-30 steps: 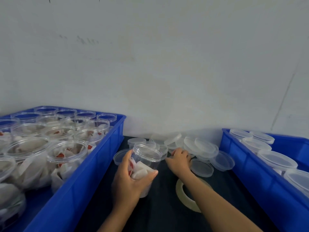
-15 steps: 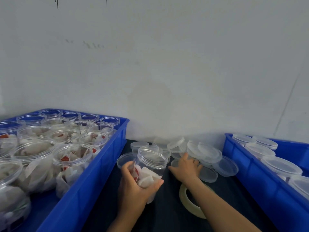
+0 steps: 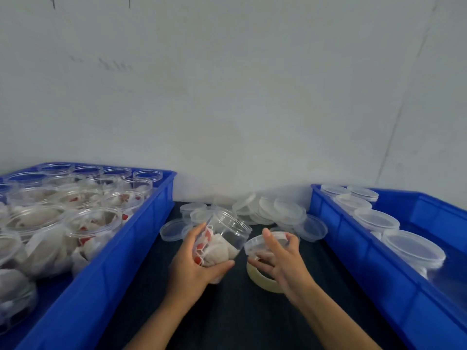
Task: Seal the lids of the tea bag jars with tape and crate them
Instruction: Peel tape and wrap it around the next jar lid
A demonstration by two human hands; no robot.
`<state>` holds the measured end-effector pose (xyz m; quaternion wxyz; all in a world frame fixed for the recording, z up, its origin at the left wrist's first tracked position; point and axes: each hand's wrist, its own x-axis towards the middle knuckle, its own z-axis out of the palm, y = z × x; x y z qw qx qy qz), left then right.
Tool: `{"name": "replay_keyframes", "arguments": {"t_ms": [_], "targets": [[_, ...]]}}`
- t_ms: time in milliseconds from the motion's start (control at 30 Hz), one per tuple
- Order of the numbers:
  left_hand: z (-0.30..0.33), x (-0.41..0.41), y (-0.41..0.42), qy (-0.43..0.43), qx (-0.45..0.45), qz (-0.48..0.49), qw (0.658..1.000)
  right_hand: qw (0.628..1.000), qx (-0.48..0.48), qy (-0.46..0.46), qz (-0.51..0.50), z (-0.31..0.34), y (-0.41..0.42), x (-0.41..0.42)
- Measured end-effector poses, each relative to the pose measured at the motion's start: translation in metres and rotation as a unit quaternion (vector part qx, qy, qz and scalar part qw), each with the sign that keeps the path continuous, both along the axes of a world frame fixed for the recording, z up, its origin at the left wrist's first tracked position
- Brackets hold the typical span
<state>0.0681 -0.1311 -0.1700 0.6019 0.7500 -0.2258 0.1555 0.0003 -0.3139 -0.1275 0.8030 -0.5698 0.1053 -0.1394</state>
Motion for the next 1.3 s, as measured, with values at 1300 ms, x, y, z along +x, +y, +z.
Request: {"name": "replay_keyframes", "arguments": {"t_ms": [1300], "targets": [[0.013, -0.023, -0.016, 0.262, -0.141, -0.196, 0.935, 0.982, -0.051, -0.174, 0.051, -0.018, 0.007, -0.019]]}}
